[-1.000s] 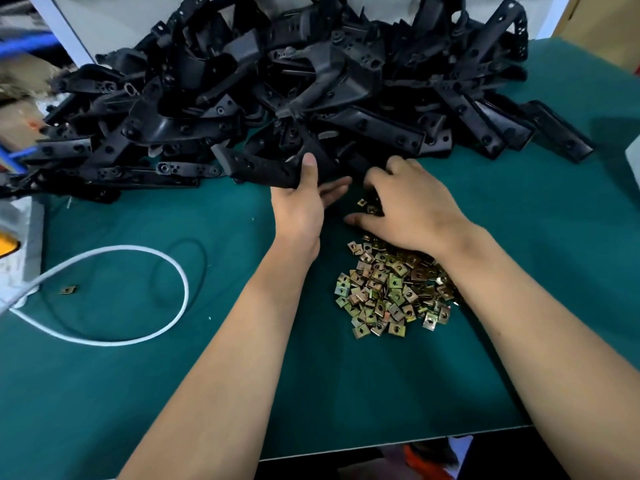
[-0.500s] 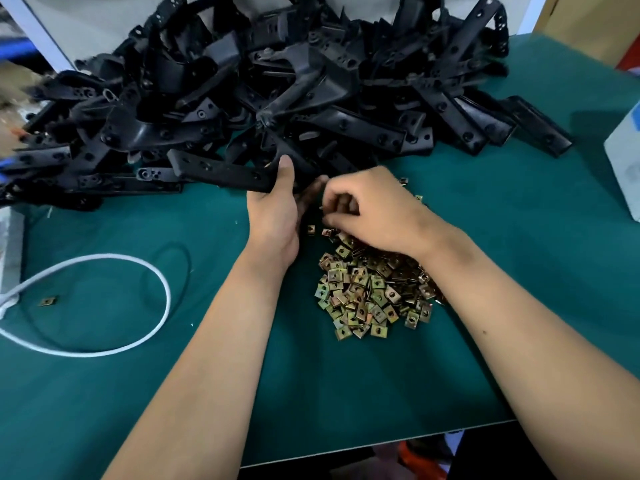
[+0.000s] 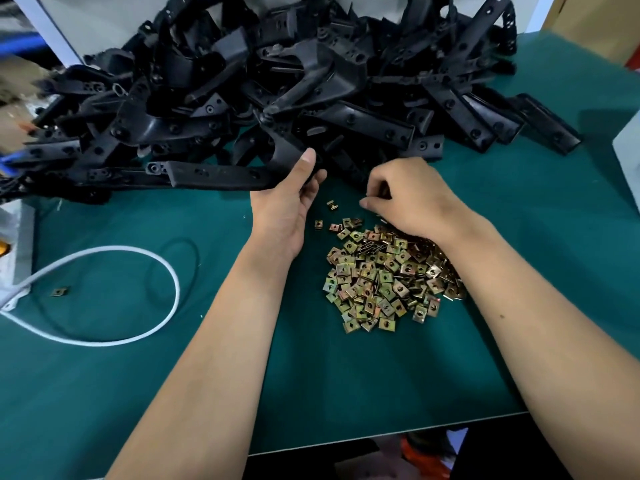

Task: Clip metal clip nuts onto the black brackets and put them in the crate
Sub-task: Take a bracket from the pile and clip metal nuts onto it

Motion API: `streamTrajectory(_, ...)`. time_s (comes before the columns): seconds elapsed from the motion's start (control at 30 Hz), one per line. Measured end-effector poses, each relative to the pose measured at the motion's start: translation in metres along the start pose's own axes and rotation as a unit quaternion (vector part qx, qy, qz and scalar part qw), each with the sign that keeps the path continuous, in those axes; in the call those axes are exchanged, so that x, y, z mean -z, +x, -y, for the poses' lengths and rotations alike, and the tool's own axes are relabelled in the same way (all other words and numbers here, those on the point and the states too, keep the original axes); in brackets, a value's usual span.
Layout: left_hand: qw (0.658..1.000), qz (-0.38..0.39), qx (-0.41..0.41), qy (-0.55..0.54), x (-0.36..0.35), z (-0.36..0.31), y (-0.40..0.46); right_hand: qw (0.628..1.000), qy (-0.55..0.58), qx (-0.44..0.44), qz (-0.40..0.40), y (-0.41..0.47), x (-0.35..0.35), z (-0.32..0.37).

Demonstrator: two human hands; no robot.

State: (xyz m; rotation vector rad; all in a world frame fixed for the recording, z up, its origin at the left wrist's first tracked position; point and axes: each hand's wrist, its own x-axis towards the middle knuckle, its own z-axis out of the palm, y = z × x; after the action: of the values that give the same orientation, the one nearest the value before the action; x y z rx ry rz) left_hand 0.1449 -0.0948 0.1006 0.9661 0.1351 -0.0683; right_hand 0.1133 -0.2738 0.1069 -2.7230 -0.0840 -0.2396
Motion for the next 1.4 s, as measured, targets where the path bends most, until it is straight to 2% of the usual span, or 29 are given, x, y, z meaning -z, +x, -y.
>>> streamTrajectory(0.13,1.000,-0.009,-0.001,-0.008,0.000,-0.002,-0.001,0.993,0.070,0.076,0.063,-0.004,-0.001,0.014)
streamTrajectory(0.23,1.000,-0.017,0.008,-0.019,0.001,-0.003,0.000,0.979,0.161,0.083,0.095,-0.006,0.000,0.019)
streamTrajectory(0.27,0.999,-0.021,0.012,-0.024,0.001,-0.004,0.000,0.977,0.183,0.072,0.080,-0.006,0.000,0.019)
streamTrajectory(0.33,0.999,-0.026,0.023,-0.032,0.003,-0.005,0.001,0.982,0.187,0.023,-0.008,-0.005,0.000,0.017)
streamTrajectory(0.43,0.998,-0.023,0.038,-0.049,0.004,-0.007,0.001,0.975,0.099,-0.110,-0.165,-0.001,0.006,0.002)
streamTrajectory(0.47,0.997,-0.023,0.040,-0.054,0.005,-0.007,0.001,0.969,0.071,-0.150,-0.182,-0.001,0.009,-0.004)
streamTrajectory(0.53,0.997,-0.028,0.041,-0.066,0.005,-0.007,0.001,0.971,0.031,-0.184,-0.151,0.001,0.011,-0.014)
streamTrajectory(0.6,0.995,-0.039,0.044,-0.076,0.005,-0.006,0.002,0.983,0.001,-0.165,-0.082,0.001,0.009,-0.013)
streamTrajectory(0.67,0.995,-0.041,0.045,-0.077,0.006,-0.006,0.003,0.990,0.015,-0.133,-0.052,-0.001,0.005,-0.009)
streamTrajectory(0.83,0.995,-0.031,0.050,-0.083,0.006,-0.007,0.003,0.989,0.104,-0.064,-0.080,-0.001,0.001,-0.001)
streamTrajectory(0.93,0.995,-0.027,0.052,-0.077,0.007,-0.007,0.002,0.998,0.056,0.005,-0.032,-0.003,-0.007,0.009)
streamTrajectory(1.0,0.996,-0.018,0.054,-0.069,0.008,-0.007,0.003,0.999,0.022,0.015,-0.022,-0.002,-0.011,0.009)
streamTrajectory(1.2,0.995,0.038,0.079,-0.048,0.010,-0.011,0.003,0.998,0.047,0.018,-0.024,0.000,-0.012,0.007)
streamTrajectory(1.23,0.994,0.051,0.085,-0.035,0.012,-0.013,0.003,0.997,0.067,0.016,-0.038,0.000,-0.013,0.008)
streamTrajectory(1.3,0.993,0.074,0.090,-0.006,0.014,-0.015,0.003,0.980,0.191,-0.009,-0.059,0.001,-0.011,0.012)
streamTrajectory(1.4,0.991,0.101,0.086,0.024,0.019,-0.018,0.003,0.897,0.433,-0.039,-0.072,0.000,-0.008,0.018)
